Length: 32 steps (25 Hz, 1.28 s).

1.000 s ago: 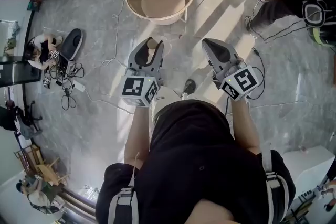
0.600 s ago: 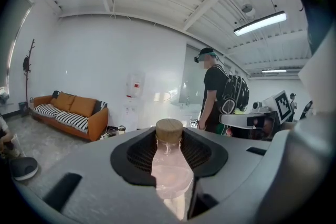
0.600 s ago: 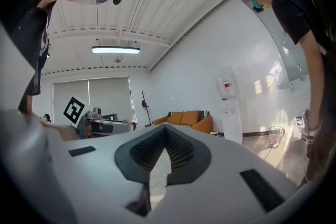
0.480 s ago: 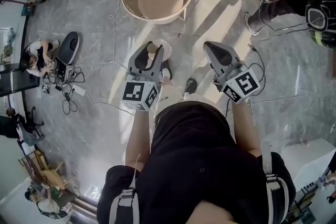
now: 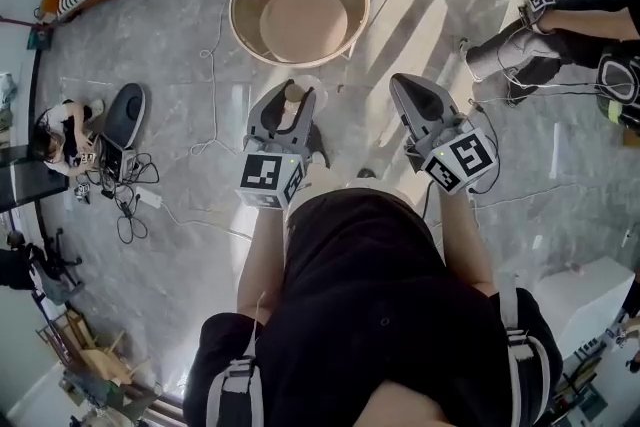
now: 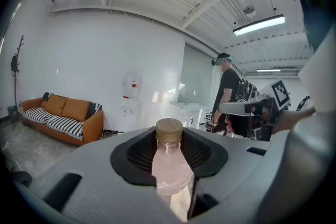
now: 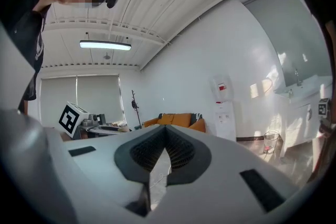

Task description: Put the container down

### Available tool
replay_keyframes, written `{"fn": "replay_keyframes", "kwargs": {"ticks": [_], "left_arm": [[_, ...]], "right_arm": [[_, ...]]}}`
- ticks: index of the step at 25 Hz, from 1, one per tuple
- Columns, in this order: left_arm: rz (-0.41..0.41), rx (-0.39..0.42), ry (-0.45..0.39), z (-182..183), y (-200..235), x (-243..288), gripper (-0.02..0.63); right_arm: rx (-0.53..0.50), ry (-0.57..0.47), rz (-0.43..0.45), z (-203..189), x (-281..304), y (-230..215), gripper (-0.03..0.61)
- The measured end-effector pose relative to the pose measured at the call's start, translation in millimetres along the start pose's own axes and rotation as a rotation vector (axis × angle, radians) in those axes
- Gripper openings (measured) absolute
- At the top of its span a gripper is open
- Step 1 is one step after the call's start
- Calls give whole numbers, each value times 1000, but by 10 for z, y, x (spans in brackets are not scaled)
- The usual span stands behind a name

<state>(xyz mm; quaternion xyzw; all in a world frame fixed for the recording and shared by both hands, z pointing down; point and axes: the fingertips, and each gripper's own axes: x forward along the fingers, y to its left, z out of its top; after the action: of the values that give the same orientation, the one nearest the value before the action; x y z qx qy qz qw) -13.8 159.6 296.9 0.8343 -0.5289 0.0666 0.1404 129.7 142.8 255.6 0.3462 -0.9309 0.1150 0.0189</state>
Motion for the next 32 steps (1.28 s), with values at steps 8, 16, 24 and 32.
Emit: {"fn": "replay_keyframes", "kwargs": {"ticks": [8, 16, 24, 32], "left_arm": [[-56, 34, -25, 39, 704, 317, 143], [-135, 4, 1, -60, 1082, 558, 143], [-141, 1, 45, -223, 1159, 795, 143], [-56, -49, 45, -261, 1275, 1053, 143]], "right_arm": [[9, 20, -39, -20, 786, 44, 0], [46, 59, -105, -180, 1181, 15, 0], [73, 103, -149, -362, 1236, -217, 0], [76, 122, -90, -319, 1462, -517, 0]]}}
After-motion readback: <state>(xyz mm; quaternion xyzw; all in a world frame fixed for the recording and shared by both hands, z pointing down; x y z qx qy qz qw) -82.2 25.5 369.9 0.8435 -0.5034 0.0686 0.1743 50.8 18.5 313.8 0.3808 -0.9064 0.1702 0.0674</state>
